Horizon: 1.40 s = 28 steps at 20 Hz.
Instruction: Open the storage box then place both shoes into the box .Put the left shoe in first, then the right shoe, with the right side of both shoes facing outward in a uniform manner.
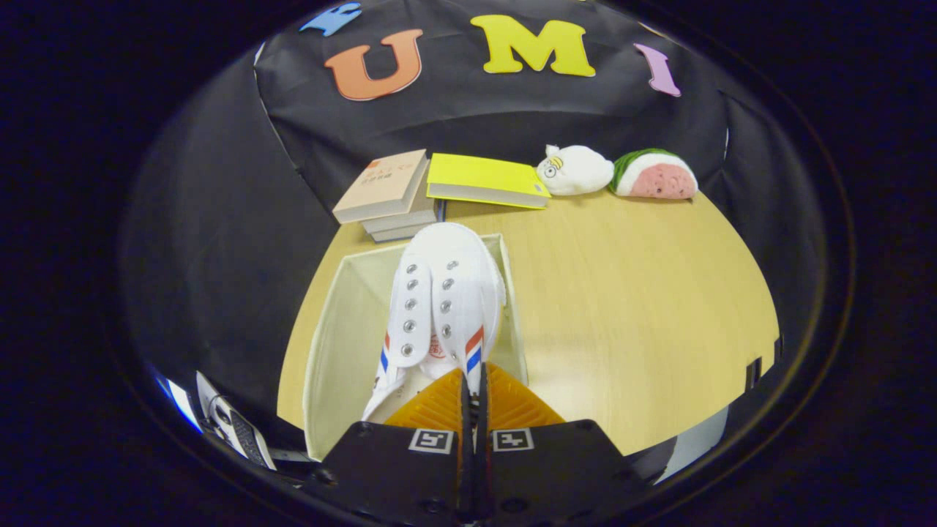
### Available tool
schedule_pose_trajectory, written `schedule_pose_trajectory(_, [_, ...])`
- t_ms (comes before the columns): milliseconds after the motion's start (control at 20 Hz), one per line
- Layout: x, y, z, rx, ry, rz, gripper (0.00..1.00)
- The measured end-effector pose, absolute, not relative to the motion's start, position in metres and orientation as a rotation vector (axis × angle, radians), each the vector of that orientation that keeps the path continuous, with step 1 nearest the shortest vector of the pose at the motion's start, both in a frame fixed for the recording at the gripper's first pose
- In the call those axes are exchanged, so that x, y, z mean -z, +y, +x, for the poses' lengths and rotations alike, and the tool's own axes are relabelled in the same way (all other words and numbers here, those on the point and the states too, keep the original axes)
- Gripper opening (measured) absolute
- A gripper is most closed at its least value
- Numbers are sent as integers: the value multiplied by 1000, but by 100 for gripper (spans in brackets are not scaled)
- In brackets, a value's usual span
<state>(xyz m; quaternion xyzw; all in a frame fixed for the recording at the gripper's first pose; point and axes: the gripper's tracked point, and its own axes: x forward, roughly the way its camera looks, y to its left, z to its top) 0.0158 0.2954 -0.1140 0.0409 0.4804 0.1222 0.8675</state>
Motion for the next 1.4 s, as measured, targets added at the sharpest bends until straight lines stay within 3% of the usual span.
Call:
schedule_pose_trajectory(550, [132,299,1,-267,1039,87,17])
schedule_pose_trajectory(600, [129,302,-2,-289,1036,82,23])
schedule_pose_trajectory(650, [124,298,-3,-284,1014,62,36])
schedule_pose_trajectory(700, [116,302,-2,-304,994,57,39])
schedule_pose_trajectory(850, [98,298,-2,-332,917,18,80])
schedule_pose_trajectory(1000, [78,288,5,-352,785,-27,85])
schedule_pose_trajectory(1100, [64,275,8,-359,704,-31,94])
schedule_pose_trajectory(1400, [14,216,7,-342,413,5,95])
